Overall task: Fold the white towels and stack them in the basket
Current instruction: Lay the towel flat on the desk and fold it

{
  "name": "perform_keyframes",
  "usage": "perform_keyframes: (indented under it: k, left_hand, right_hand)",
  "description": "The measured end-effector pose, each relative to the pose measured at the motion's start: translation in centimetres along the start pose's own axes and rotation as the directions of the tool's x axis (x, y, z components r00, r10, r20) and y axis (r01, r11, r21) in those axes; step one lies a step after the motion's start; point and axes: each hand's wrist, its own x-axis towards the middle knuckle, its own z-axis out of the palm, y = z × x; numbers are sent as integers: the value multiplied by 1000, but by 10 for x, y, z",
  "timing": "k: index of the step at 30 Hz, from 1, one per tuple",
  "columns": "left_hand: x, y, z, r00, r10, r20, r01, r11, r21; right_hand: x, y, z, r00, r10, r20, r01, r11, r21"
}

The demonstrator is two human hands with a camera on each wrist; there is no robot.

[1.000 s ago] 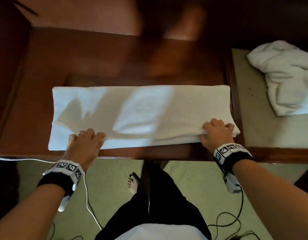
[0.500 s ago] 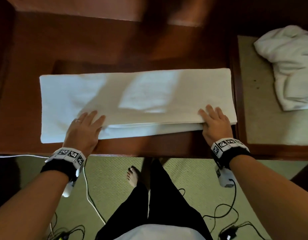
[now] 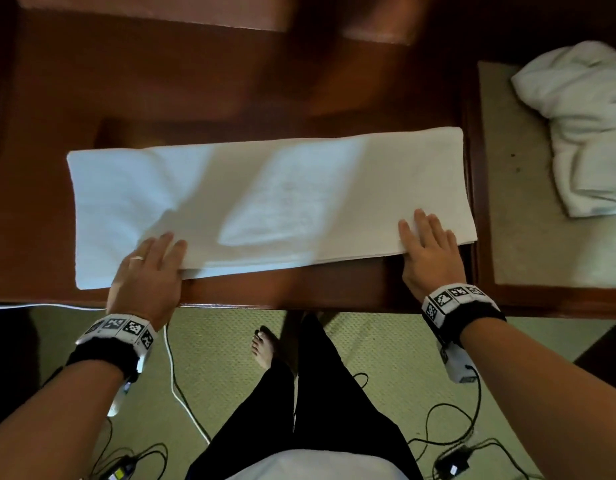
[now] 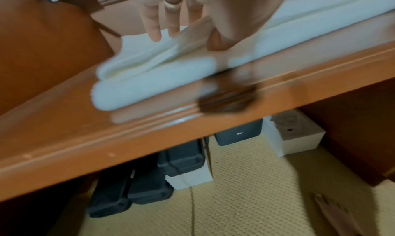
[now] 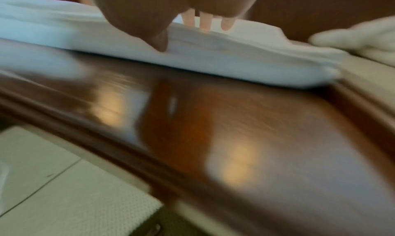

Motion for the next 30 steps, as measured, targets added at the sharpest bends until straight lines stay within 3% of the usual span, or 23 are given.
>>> perform_keyframes:
  k: [2,5,9,12,14,18,21,23,25,30]
  left_hand:
    - [1,-12,-11,997,-68,26,68,998,17]
    - [4,-36,-33,999,-46,21,45,998,45]
    - [-22,-67,-38,997,-42,59,37,995,89]
    - [-45,-72,-21,978,-88,189,82,996,38]
    - [-48,-64,-20,977,-111,183,112,994,4]
    - [-38,-40,-33,973,-158,171,173,982,-76]
    - [-19,-17,-37,969,-127,211,152,983,-104]
    - [-15,-16,-30,945,-155,290,177,983,-53]
    - [-24,-34,-24,896,-258,362,275,961,4]
    - [-34,-67,-43,751,-508,422,502,854,136]
  right_hand:
    - [6,-28,-3,986,-147,-73,148,989,0]
    - [24,-84,-6,926,-365,-92,369,929,27]
    - [35,-112,-4,931,-354,-88,364,920,148]
    - [19,-101,5,887,-457,-74,462,883,81]
    - [13,-95,5,868,-491,-76,496,864,89]
    - [27,-116,-3,908,-391,-153,411,900,142]
    - [33,-142,0,938,-347,-17,346,931,116]
    - [30,-151,4,955,-286,76,279,956,84]
    - [21,-154,6,956,-233,178,228,972,48]
    - [13,-158,-7,948,-243,206,248,969,1]
